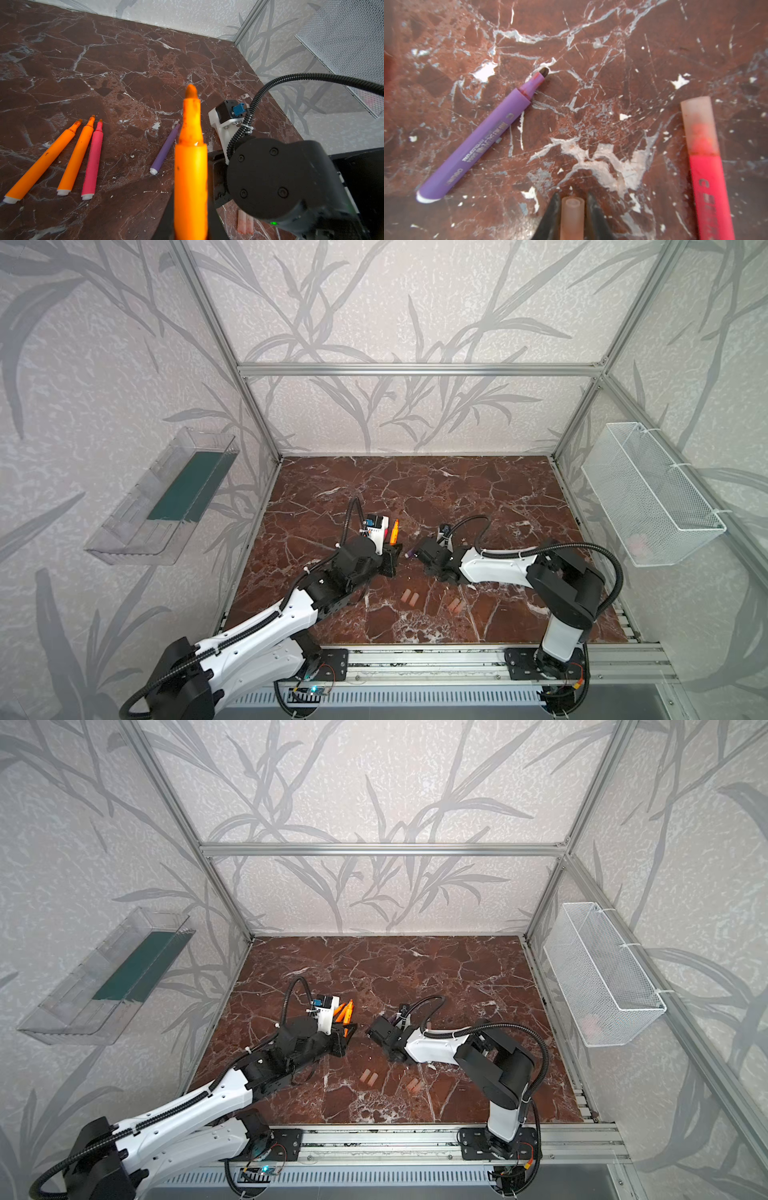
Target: Insert the pens into the pen caps
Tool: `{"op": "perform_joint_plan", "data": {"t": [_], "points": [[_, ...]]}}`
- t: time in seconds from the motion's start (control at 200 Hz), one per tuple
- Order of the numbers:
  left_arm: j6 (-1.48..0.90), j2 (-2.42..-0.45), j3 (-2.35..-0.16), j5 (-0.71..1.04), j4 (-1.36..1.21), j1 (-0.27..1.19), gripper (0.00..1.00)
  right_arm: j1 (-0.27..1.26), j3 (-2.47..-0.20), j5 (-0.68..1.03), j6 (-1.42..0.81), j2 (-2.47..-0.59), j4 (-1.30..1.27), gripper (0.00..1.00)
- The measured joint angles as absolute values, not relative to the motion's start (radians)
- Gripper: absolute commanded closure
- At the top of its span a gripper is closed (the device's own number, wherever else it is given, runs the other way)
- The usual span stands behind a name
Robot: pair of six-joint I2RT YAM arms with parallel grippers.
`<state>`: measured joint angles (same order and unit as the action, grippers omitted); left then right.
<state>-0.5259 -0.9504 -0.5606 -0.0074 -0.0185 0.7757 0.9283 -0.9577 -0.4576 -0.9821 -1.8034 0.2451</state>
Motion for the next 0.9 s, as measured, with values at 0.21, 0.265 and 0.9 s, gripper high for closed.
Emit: {"op": "perform_joint_plan", "data": {"t": [0.21, 0.265, 0.9], "points": [[-0.526, -0.950, -0.561, -0.007, -0.019, 0.776, 1.00, 0.929, -0.940, -0.463, -0.984, -1.795, 0.225, 0.90], [-0.526, -0.950, -0.561, -0.007, -0.019, 0.776, 1.00, 0.929, -0.925, -0.461, -0.987, -1.785, 0.210, 0.91], [-0.516, -1.015, -0.561, 0.094, -0.050, 0.776, 1.00, 0.929, -0.737, -0.418, -0.995, -1.316, 0.174, 0.94]]}}
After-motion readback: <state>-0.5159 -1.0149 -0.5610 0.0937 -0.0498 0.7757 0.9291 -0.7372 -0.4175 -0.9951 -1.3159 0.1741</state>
